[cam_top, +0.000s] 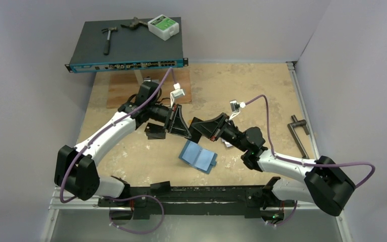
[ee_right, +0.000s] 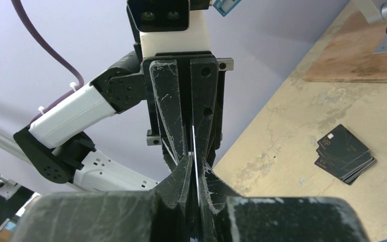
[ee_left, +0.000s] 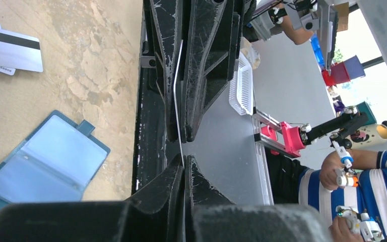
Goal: Put the credit cards into the card holder
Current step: Insert the credit card into the card holder.
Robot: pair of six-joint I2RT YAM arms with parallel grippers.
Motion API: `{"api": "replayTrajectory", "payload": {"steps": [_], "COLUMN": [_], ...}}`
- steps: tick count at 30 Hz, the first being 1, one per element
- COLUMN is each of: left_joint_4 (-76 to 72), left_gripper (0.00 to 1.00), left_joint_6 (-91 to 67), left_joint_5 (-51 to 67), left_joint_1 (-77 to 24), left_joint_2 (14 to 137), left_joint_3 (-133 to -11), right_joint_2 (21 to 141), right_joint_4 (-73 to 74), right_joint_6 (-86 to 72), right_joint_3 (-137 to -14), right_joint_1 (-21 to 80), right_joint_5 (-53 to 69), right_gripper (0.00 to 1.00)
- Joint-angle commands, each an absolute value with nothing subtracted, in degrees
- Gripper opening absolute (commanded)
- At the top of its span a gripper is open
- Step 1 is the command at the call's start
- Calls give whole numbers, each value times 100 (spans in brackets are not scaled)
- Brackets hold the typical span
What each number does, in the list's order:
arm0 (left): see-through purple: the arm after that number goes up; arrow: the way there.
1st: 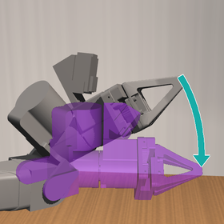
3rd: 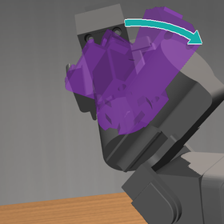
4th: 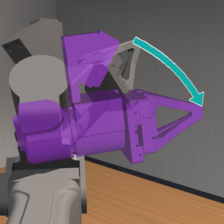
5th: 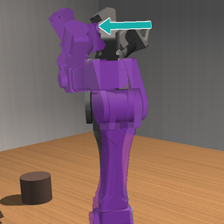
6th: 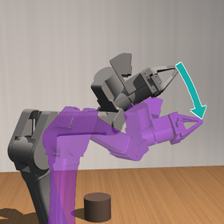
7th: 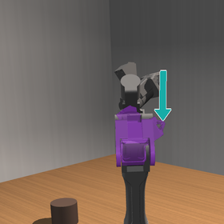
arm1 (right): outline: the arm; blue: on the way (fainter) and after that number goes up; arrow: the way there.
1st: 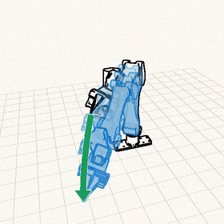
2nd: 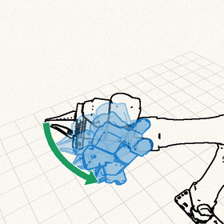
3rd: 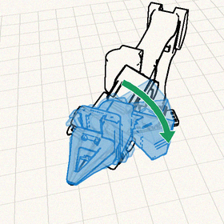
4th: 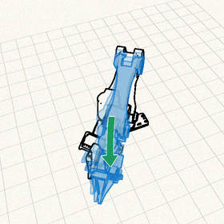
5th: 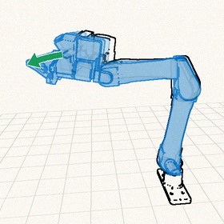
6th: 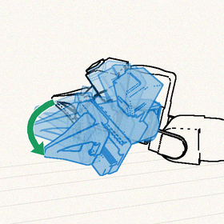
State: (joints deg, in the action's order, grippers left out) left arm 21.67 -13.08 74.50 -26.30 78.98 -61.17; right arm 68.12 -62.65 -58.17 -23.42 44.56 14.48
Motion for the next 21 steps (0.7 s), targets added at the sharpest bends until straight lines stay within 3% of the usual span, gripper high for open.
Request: {"api": "replayTrajectory", "payload": {"steps": [1,9,14,21], "left_joint_4": [1882,1454,1336,1336], "left_gripper": [0,0,0,0], "left_joint_6": [-1479,-1960,-2083,-2118], "left_joint_5": [7830,7796,7781,7786], "left_joint_1": [-2589,-2308,-2293,-2294], "left_joint_2": [7776,7691,7724,7745], "left_joint_3": [-6146,-6004,-5946,-5935], "right_joint_2": [6794,6185,5839,6115], "right_joint_4": [-6323,-5951,-5811,-5958], "right_joint_6": [-5873,-5944,-5940,-5892], "right_joint_3": [-2422,-2006,-1821,-2008], "right_joint_1": [4482,4482,4477,4475], "right_joint_5": [1602,1414,1207,1366], "right_gripper": [7,30,23,21]}}
